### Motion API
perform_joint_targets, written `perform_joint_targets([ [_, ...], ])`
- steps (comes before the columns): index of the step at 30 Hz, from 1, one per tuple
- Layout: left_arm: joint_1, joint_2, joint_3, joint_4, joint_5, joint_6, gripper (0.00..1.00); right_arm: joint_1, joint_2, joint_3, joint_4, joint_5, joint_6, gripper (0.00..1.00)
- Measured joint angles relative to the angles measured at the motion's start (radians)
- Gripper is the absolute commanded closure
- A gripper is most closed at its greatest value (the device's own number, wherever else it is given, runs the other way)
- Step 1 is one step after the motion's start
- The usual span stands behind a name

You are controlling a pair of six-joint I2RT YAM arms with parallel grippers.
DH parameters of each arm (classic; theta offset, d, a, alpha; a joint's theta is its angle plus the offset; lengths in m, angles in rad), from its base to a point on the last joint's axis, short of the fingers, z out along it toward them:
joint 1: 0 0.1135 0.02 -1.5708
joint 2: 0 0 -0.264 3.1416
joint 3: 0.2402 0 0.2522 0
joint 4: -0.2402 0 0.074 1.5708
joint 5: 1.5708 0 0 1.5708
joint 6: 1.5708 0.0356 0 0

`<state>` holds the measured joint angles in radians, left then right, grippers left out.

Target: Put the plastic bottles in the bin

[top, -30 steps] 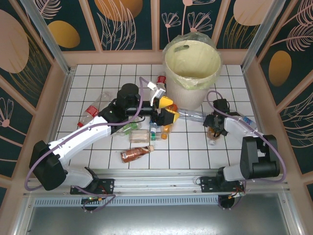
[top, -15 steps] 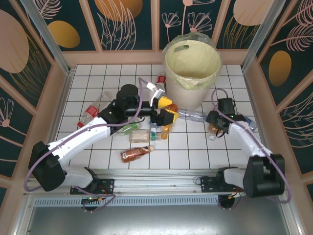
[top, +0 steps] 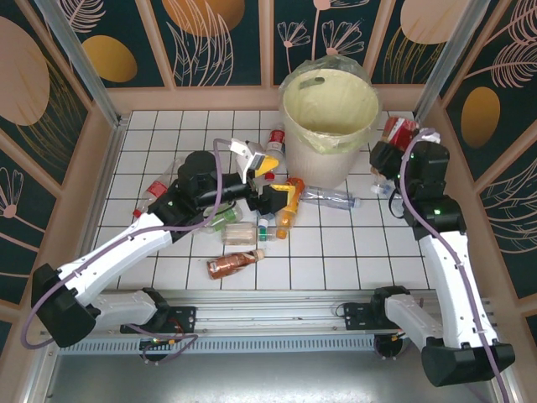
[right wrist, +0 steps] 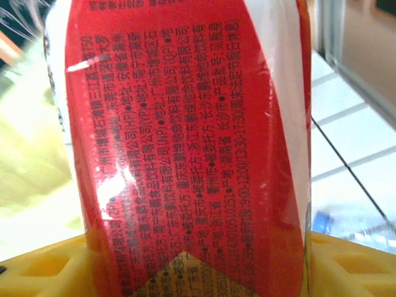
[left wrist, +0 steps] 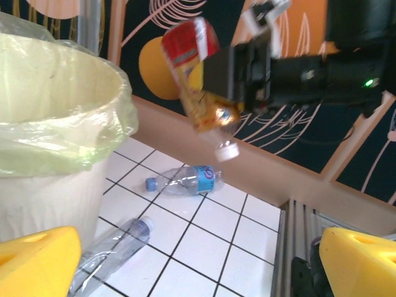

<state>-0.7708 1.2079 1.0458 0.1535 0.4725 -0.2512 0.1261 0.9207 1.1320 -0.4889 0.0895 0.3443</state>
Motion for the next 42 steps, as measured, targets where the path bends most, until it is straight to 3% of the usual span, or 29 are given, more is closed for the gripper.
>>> perform_joint_targets([
  [7, 0.000, -0.017, -0.027, 0.012, -0.091, 0.015, 0.01, 0.045, 0.136, 0.194, 0.112, -0.080, -0.100, 0.32],
  [19, 0.000, -0.020, -0.029, 0.014, -0.138, 0.035, 0.01, 0.170, 0.571, 0.547, 0.187, -0.098, -0.237, 0.33],
  [29, 0.000, -0.019, -0.029, -0.004, -0.142, 0.055, 0.02, 0.175, 0.867, 0.816, 0.025, -0.064, -0.261, 0.33],
  [42, 0.000, -0.007, -0.029, -0.012, -0.141, 0.064, 0.01, 0.175, 0.946, 0.830, -0.152, -0.121, -0.249, 0.31],
])
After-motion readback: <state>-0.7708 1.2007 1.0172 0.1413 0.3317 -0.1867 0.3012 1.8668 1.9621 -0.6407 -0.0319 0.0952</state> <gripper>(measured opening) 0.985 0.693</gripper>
